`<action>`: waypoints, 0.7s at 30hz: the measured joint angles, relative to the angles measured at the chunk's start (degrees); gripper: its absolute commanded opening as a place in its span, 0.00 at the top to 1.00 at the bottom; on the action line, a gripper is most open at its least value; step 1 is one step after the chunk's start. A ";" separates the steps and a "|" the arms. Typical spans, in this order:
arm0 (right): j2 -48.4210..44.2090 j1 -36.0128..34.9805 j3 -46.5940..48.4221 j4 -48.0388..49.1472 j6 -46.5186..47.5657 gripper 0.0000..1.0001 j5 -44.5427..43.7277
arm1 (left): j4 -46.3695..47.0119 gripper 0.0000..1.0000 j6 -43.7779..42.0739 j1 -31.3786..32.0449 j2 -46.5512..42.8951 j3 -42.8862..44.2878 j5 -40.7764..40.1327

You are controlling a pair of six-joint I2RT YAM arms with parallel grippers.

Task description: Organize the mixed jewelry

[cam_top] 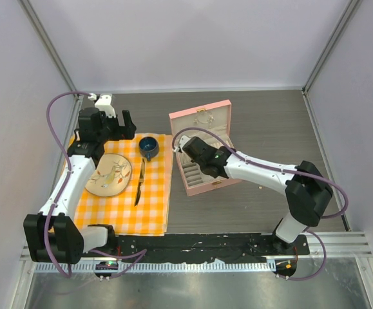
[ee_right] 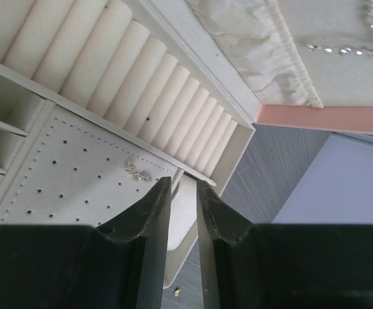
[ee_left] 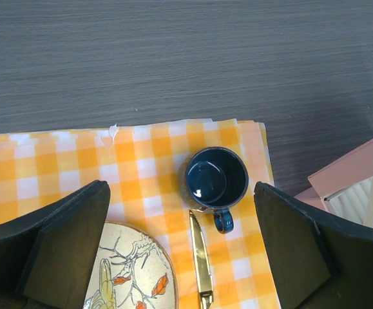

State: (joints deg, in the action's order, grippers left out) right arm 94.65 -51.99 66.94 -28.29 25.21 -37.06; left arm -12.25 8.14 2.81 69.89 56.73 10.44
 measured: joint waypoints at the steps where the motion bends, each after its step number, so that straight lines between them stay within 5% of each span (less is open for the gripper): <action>1: -0.59 0.33 0.00 -0.04 0.00 0.71 0.26 | 0.00 0.00 0.00 -0.02 0.00 0.00 0.13; 21: -24.28 22.18 -11.02 -6.56 -5.53 0.60 18.56 | 0.09 0.00 0.00 -0.22 -0.04 -0.11 3.26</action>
State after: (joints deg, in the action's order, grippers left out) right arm 70.37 -29.80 55.92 -34.85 19.68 -18.50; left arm -12.16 8.14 2.59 69.84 56.62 13.69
